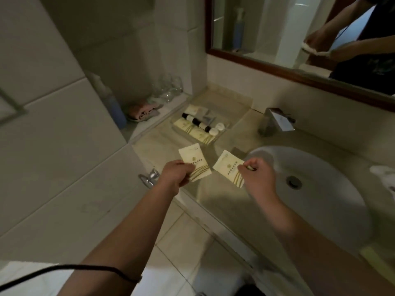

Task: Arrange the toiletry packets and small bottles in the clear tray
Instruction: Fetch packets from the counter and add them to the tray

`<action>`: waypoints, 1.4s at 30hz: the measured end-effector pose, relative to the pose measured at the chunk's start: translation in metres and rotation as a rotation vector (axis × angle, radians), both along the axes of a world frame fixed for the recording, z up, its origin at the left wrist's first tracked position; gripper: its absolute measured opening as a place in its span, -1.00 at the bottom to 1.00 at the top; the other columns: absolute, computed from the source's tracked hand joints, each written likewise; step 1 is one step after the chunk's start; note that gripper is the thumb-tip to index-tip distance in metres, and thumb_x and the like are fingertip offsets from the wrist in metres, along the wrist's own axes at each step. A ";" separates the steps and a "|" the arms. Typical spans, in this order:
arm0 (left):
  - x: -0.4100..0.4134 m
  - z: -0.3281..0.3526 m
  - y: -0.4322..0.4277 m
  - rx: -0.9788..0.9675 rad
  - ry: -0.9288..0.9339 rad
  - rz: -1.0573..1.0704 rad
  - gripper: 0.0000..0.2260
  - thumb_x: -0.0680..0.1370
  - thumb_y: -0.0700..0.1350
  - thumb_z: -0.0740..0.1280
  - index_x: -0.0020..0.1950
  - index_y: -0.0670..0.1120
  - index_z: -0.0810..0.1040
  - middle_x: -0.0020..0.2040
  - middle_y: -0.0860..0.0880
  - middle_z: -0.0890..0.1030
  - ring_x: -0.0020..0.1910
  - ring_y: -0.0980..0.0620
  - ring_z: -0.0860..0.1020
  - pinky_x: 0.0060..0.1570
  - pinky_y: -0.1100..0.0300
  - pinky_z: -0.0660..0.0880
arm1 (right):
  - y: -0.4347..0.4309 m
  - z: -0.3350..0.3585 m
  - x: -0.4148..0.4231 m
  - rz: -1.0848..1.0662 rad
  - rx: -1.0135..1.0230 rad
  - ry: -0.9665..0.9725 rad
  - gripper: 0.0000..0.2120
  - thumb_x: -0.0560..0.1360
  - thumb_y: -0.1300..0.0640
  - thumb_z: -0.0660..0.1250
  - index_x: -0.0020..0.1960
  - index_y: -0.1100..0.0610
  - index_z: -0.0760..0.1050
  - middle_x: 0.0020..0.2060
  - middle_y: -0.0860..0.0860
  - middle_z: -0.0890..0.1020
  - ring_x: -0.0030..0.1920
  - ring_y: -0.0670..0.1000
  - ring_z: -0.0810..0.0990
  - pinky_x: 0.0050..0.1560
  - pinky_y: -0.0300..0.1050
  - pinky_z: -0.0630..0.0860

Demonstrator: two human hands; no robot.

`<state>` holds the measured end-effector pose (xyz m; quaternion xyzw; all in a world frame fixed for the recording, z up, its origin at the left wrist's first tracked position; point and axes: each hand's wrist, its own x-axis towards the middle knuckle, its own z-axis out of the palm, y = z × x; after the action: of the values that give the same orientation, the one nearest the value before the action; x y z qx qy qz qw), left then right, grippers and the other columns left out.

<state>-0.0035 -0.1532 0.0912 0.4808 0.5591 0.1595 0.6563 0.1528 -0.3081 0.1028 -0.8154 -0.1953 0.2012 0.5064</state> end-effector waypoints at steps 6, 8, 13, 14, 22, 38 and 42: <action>0.020 0.000 0.066 -0.017 -0.012 0.036 -0.84 0.43 -0.32 0.43 -0.03 -0.16 0.57 -0.16 -0.11 0.65 -0.30 0.02 0.58 -0.35 0.18 0.53 | 0.071 -0.019 0.018 -0.009 0.019 0.111 -0.91 0.48 0.25 0.40 -0.15 0.10 0.52 -0.13 0.09 0.66 -0.13 0.08 0.67 -0.23 -0.05 0.61; 0.029 0.001 0.087 0.018 0.011 0.047 -0.81 0.43 -0.32 0.44 0.01 -0.17 0.56 -0.12 -0.13 0.66 -0.28 0.02 0.60 -0.36 0.19 0.53 | 0.095 -0.025 0.027 -0.008 0.019 0.128 -0.96 0.50 0.25 0.37 -0.10 0.13 0.55 -0.11 0.10 0.66 -0.14 0.07 0.67 -0.28 -0.12 0.57; 0.057 0.003 0.146 0.121 0.093 0.066 -0.83 0.42 -0.28 0.45 -0.02 -0.19 0.56 -0.12 -0.15 0.66 -0.31 0.01 0.60 -0.49 0.27 0.48 | 0.149 -0.032 0.045 0.063 0.015 0.192 -0.92 0.54 0.26 0.32 -0.05 0.11 0.56 -0.09 0.05 0.63 -0.11 0.01 0.62 -0.29 -0.25 0.49; 0.063 0.000 0.157 0.140 0.119 0.073 -0.85 0.41 -0.26 0.46 -0.06 -0.17 0.55 -0.12 -0.14 0.66 -0.29 0.00 0.61 -0.55 0.32 0.46 | 0.157 -0.033 0.047 0.050 0.006 0.187 -0.91 0.53 0.27 0.33 -0.07 0.11 0.57 -0.08 0.05 0.63 -0.12 0.00 0.59 -0.30 -0.27 0.47; 0.093 -0.028 0.225 0.269 0.326 0.028 -0.76 0.37 -0.13 0.49 -0.03 -0.18 0.57 -0.08 -0.13 0.65 -0.14 -0.08 0.61 -0.16 0.12 0.55 | 0.215 -0.046 0.066 -0.015 -0.116 0.235 -0.92 0.54 0.22 0.32 -0.03 0.09 0.57 -0.05 0.00 0.62 -0.16 -0.07 0.60 -0.38 -0.32 0.47; 0.092 -0.072 0.271 1.113 0.427 -0.666 -0.75 0.40 -0.10 0.30 0.06 -0.09 0.59 0.15 -0.14 0.55 0.10 -0.15 0.50 0.07 -0.04 0.49 | 0.266 -0.045 0.044 0.391 -0.696 -0.543 -0.68 0.48 -0.02 0.32 0.22 -0.02 0.54 0.17 0.03 0.56 0.17 0.12 0.46 0.12 0.01 0.49; 0.093 -0.078 0.281 1.073 0.451 -1.047 -0.60 0.46 0.02 0.12 0.22 0.01 0.56 0.46 -0.09 0.36 0.43 -0.14 0.28 0.36 -0.04 0.28 | 0.270 -0.051 0.022 0.671 -0.707 -0.551 -0.55 0.57 -0.08 0.17 0.44 -0.04 0.34 0.45 0.09 0.35 0.45 0.19 0.24 0.37 0.14 0.32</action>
<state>0.0895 0.1280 0.0134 0.9542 0.2259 -0.0239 0.1947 0.1749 -0.0386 0.0515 -0.8511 -0.4899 0.1842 0.0404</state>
